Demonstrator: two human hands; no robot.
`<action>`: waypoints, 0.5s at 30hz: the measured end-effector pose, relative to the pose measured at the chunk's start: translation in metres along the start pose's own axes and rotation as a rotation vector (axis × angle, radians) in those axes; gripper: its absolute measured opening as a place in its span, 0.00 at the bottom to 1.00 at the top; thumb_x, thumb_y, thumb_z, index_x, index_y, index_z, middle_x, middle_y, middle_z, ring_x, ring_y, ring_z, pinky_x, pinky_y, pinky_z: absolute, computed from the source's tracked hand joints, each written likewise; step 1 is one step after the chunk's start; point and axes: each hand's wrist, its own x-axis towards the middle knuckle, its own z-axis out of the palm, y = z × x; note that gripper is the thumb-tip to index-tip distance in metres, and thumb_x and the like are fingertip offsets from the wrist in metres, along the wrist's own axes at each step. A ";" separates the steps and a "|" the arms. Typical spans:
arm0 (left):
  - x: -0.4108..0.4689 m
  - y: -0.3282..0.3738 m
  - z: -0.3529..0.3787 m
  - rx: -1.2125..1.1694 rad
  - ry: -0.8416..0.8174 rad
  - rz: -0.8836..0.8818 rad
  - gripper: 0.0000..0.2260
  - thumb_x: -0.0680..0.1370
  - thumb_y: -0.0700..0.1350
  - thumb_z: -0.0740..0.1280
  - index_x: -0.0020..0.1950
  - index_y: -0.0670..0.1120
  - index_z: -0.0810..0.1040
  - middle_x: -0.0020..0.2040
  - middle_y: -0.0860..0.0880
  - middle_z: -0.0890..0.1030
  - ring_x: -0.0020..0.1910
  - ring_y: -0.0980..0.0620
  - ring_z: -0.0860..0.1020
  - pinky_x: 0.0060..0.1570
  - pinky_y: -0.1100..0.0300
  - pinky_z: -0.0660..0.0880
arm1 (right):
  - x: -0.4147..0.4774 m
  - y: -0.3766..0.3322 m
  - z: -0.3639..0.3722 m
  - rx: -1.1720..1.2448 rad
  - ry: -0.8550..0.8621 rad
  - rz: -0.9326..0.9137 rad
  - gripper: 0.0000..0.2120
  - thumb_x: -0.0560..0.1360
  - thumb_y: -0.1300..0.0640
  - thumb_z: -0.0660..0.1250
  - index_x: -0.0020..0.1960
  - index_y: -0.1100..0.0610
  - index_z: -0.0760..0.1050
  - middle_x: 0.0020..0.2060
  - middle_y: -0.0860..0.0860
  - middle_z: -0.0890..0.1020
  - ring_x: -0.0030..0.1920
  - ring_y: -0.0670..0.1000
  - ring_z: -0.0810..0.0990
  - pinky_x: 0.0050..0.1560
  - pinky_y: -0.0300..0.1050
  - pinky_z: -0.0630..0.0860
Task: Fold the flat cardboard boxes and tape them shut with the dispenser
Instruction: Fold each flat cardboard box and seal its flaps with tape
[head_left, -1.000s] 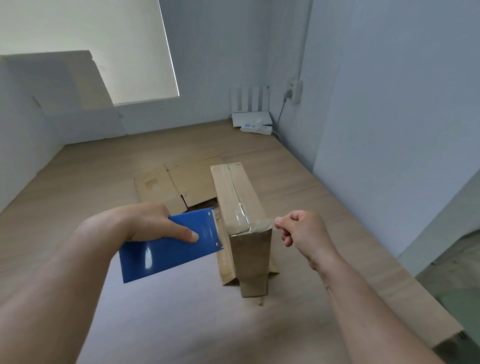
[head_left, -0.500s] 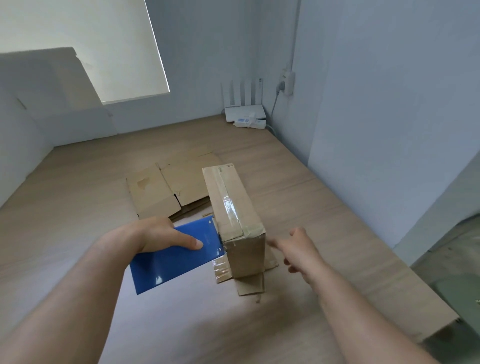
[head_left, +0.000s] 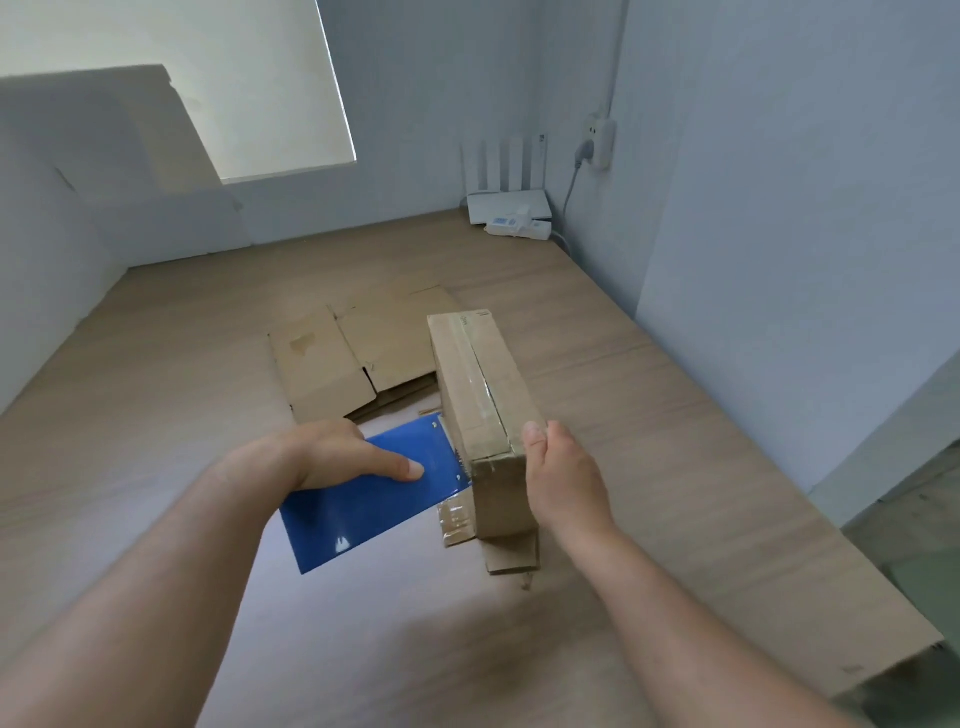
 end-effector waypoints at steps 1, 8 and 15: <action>0.000 -0.002 0.000 -0.011 -0.010 -0.006 0.27 0.64 0.69 0.72 0.49 0.48 0.80 0.48 0.49 0.82 0.47 0.49 0.80 0.56 0.52 0.74 | 0.002 0.001 -0.001 0.006 -0.005 0.006 0.17 0.83 0.48 0.49 0.51 0.60 0.70 0.52 0.60 0.79 0.53 0.61 0.76 0.46 0.49 0.66; 0.001 -0.025 -0.010 -0.096 -0.236 0.030 0.39 0.48 0.72 0.75 0.50 0.48 0.83 0.46 0.49 0.86 0.46 0.48 0.84 0.56 0.51 0.77 | 0.003 0.000 -0.003 0.026 -0.045 -0.018 0.13 0.83 0.50 0.51 0.44 0.57 0.64 0.49 0.61 0.78 0.51 0.61 0.75 0.42 0.47 0.61; -0.006 -0.027 -0.021 -0.130 -0.269 -0.040 0.35 0.51 0.66 0.76 0.51 0.46 0.83 0.47 0.47 0.86 0.45 0.47 0.84 0.52 0.54 0.77 | 0.003 -0.005 -0.001 0.038 -0.070 -0.046 0.13 0.83 0.50 0.51 0.44 0.57 0.64 0.48 0.60 0.78 0.48 0.59 0.74 0.42 0.46 0.61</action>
